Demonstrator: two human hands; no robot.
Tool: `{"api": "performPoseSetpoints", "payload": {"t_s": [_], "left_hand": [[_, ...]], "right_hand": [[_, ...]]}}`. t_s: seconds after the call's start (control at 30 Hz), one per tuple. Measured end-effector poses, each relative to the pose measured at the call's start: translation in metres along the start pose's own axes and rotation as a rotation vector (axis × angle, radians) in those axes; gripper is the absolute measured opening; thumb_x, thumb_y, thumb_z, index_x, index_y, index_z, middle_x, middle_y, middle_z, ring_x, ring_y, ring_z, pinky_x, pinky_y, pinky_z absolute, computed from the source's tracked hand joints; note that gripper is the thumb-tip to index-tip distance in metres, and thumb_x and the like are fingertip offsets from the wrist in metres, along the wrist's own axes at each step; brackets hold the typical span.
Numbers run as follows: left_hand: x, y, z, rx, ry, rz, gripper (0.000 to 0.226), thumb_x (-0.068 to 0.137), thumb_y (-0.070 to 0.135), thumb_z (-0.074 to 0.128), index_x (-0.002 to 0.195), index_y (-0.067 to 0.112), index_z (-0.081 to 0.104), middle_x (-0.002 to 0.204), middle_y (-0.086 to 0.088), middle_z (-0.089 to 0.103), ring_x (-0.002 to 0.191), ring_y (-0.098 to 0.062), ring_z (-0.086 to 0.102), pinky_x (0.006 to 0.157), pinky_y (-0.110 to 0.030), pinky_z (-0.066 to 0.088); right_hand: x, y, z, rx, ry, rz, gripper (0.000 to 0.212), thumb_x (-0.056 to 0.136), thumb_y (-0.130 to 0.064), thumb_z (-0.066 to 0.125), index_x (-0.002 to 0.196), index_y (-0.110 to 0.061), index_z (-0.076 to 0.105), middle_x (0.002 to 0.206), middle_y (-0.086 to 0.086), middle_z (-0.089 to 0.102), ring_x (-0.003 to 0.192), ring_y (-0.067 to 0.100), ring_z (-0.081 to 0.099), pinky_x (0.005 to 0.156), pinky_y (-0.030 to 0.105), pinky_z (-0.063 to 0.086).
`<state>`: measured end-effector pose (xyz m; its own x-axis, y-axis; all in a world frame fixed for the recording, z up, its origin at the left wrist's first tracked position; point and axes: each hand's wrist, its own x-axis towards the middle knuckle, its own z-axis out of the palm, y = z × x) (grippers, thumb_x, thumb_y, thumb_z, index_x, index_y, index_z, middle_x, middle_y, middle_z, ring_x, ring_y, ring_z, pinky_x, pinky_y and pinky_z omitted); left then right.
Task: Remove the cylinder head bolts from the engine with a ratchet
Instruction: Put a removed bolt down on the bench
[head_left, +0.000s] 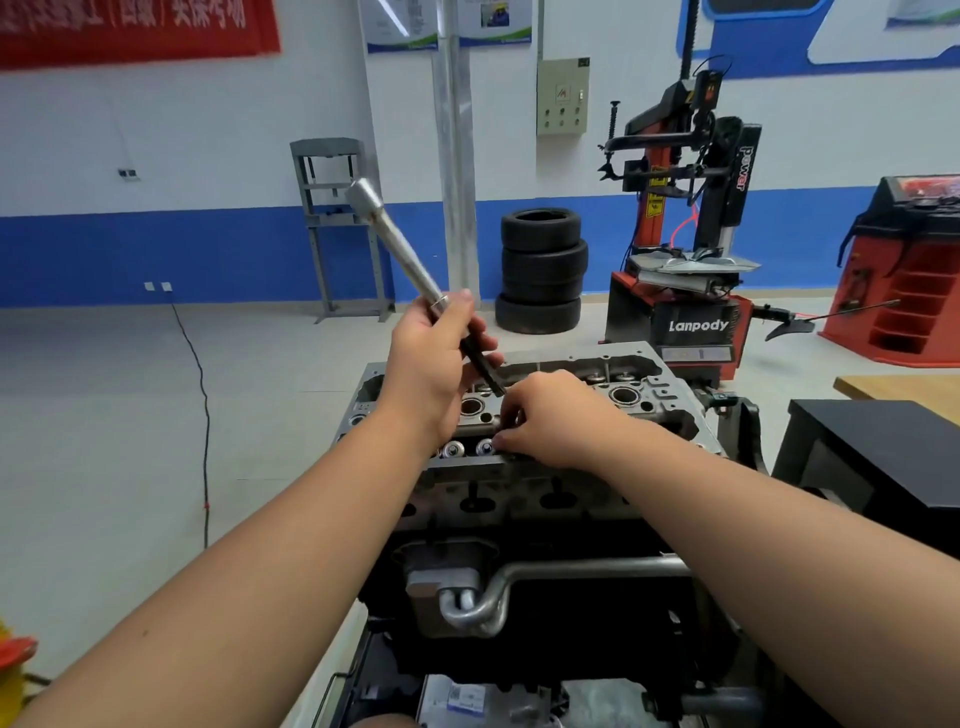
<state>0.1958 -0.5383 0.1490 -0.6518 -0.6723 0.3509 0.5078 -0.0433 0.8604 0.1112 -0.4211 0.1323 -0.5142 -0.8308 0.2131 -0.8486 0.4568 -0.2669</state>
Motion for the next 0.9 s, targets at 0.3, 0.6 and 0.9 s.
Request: {"api": "performPoseSetpoints", "payload": {"t_s": [0.3,0.6,0.9], "left_hand": [[-0.01,-0.033,-0.043,-0.197,0.226,-0.111,0.024,0.109,0.027,0.052,0.091,0.011,0.05,0.058,0.005,0.062,0.053,-0.009,0.062,0.061,-0.031,0.059],[-0.014,-0.038,-0.046,-0.09,0.196,-0.084,0.017,0.107,0.027,0.054,0.099,0.012,0.055,0.063,0.007,0.064,0.058,-0.01,0.064,0.064,-0.029,0.06],[-0.014,-0.031,-0.044,-0.075,0.202,-0.125,0.013,0.108,0.02,0.053,0.101,0.01,0.052,0.073,-0.002,0.059,0.055,-0.011,0.063,0.063,-0.032,0.06]], "right_hand": [[0.012,-0.027,-0.002,-0.234,-0.044,0.057,0.025,0.081,-0.033,0.079,0.078,-0.019,0.059,0.078,0.002,0.06,0.074,0.022,0.058,0.068,0.034,0.052],[0.005,-0.031,-0.01,-0.092,0.048,0.119,0.016,0.078,-0.022,0.072,0.09,-0.011,0.07,0.08,0.005,0.068,0.074,0.02,0.063,0.067,0.035,0.059],[-0.042,-0.012,-0.082,0.411,0.214,0.112,0.008,0.078,-0.011,0.07,0.082,-0.016,0.075,0.069,0.003,0.074,0.068,0.027,0.072,0.056,0.031,0.061]]}}
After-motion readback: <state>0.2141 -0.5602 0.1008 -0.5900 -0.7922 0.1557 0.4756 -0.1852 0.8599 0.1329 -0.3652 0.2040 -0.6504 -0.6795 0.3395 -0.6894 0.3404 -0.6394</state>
